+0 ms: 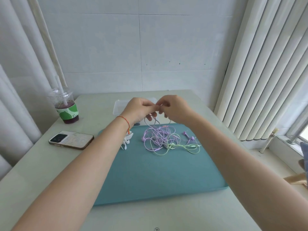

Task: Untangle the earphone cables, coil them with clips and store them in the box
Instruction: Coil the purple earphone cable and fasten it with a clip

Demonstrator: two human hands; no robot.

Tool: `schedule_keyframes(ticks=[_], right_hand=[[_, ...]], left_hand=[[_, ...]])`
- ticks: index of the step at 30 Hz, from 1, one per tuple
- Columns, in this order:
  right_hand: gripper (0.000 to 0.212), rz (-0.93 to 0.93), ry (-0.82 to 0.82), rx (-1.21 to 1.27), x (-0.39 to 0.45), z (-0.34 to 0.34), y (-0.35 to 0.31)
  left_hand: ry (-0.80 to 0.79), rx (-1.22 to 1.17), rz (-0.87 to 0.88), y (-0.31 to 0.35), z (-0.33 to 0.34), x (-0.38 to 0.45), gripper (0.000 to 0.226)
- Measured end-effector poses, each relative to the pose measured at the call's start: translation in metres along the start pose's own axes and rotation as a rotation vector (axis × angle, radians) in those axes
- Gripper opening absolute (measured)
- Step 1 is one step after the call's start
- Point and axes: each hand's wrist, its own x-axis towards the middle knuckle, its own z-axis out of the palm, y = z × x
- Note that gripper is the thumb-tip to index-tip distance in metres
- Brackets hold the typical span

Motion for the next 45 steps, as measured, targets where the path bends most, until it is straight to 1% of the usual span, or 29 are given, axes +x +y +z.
schedule_keyframes(ticks=[3, 5, 7, 9, 11, 13, 14, 16, 18, 19, 21, 23, 24, 27, 28, 30, 34, 36, 38, 39, 41, 43, 45], right_hand=[[0.025, 0.071, 0.103, -0.028, 0.004, -0.003, 0.009], [0.029, 0.166, 0.164, -0.035, 0.006, -0.008, 0.020], [0.030, 0.271, 0.184, -0.031, 0.007, -0.012, 0.034], [0.031, 0.343, 0.194, -0.010, 0.005, -0.015, 0.046], [0.032, 0.368, 0.223, 0.026, 0.004, -0.016, 0.053], [0.027, 0.347, 0.267, 0.071, 0.003, -0.015, 0.052], [0.022, 0.319, 0.288, 0.099, 0.003, -0.015, 0.049], [0.013, 0.237, 0.302, 0.139, 0.003, -0.015, 0.040], [0.009, 0.153, 0.278, 0.166, 0.002, -0.015, 0.027], [0.009, 0.111, 0.254, 0.197, 0.001, -0.014, 0.020], [0.012, 0.030, 0.179, 0.295, -0.002, -0.014, 0.007], [0.015, -0.034, 0.087, 0.382, -0.006, -0.014, -0.004], [0.017, -0.061, 0.053, 0.411, -0.008, -0.015, -0.009], [0.017, -0.091, 0.054, 0.372, -0.012, -0.019, -0.016], [0.015, -0.080, 0.073, 0.325, -0.013, -0.021, -0.016], [0.014, -0.061, 0.101, 0.241, -0.013, -0.025, -0.014], [0.015, -0.046, 0.143, 0.015, -0.011, -0.027, -0.003], [0.017, 0.011, 0.248, 0.018, -0.005, -0.023, 0.005], [0.018, 0.080, 0.380, 0.093, 0.001, -0.020, 0.014], [0.018, 0.107, 0.428, 0.123, 0.003, -0.019, 0.017], [0.019, 0.144, 0.472, 0.151, 0.006, -0.017, 0.021], [0.019, 0.150, 0.475, 0.153, 0.007, -0.016, 0.022], [0.020, 0.142, 0.475, 0.153, 0.007, -0.014, 0.021]], left_hand=[[0.083, 0.112, -0.018, -0.001, -0.001, 0.000, 0.020], [0.171, 0.165, 0.016, 0.002, -0.002, 0.000, 0.017], [0.316, 0.149, 0.109, 0.008, -0.005, -0.001, 0.015], [0.514, 0.067, 0.215, 0.016, -0.010, -0.003, 0.015], [0.668, 0.052, 0.295, 0.020, -0.012, -0.006, 0.015], [0.749, 0.159, 0.302, 0.022, -0.011, -0.008, 0.018], [0.764, 0.229, 0.291, 0.021, -0.010, -0.009, 0.021], [0.711, 0.285, 0.278, 0.017, -0.008, -0.006, 0.027], [0.553, 0.203, 0.239, 0.014, -0.005, -0.002, 0.028], [0.464, 0.152, 0.202, 0.013, -0.001, -0.001, 0.025], [0.302, 0.091, 0.129, 0.014, 0.006, 0.000, 0.024], [0.171, 0.055, 0.130, 0.017, 0.011, 0.000, 0.030], [0.115, 0.013, 0.148, 0.019, 0.013, -0.001, 0.030], [0.029, -0.151, 0.137, 0.025, 0.013, -0.005, 0.022], [0.022, -0.170, 0.123, 0.026, 0.012, -0.006, 0.019], [0.028, -0.101, 0.109, 0.024, 0.009, -0.008, 0.018], [0.034, 0.012, 0.081, 0.017, 0.000, -0.005, 0.028], [0.003, 0.025, 0.063, 0.017, -0.003, -0.006, 0.027], [-0.033, 0.038, 0.054, 0.019, -0.004, -0.007, 0.023], [-0.016, 0.078, 0.064, 0.020, -0.004, -0.007, 0.020], [0.112, 0.257, 0.145, 0.020, -0.006, -0.005, 0.015], [0.297, 0.474, 0.266, 0.022, -0.008, -0.005, 0.009], [0.421, 0.625, 0.316, 0.025, -0.007, -0.008, 0.008]])
